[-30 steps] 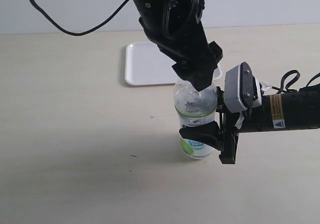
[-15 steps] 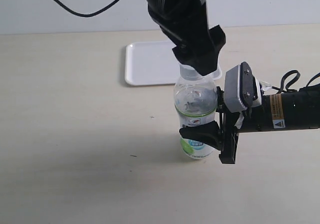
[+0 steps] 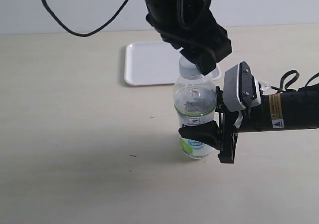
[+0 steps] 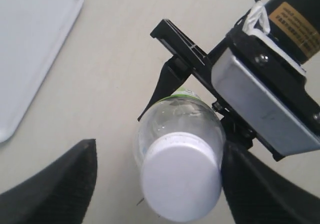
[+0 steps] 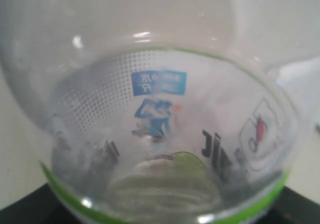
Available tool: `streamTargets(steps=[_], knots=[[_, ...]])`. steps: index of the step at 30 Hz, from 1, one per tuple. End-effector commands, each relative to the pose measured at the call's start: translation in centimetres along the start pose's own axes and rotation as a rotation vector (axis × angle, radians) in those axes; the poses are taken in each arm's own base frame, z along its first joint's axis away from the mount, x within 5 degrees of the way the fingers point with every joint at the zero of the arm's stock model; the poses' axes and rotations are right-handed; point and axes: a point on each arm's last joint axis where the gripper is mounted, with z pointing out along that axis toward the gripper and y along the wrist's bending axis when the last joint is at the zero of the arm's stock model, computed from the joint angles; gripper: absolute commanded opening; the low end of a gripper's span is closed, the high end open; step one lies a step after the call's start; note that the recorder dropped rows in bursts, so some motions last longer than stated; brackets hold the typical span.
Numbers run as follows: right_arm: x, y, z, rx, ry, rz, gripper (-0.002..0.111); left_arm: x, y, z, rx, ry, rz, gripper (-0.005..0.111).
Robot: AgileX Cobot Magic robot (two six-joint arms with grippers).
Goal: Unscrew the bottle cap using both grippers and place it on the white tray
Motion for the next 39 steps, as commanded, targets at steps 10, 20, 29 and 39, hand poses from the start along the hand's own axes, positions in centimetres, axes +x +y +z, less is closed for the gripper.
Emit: streamTargets(steps=[10,20,29,39], knots=[[1.0,0.1,0.01,-0.009,0.101,-0.027,0.0,-0.07,0.08,-0.05,-0.001,-0.007,-0.109,0.068],[0.94,0.1,0.02,-0.01,0.094,-0.025,0.0,-0.21,-0.51,-0.07,0.066,-0.015,-0.202,0.068],[0.94,0.1,0.02,-0.01,0.094,-0.025,0.0,-0.22,-0.55,-0.08,0.07,-0.015,-0.208,0.068],[0.94,0.1,0.02,-0.01,0.094,-0.025,0.0,-0.2,-0.47,-0.07,0.061,-0.014,-0.213,0.067]])
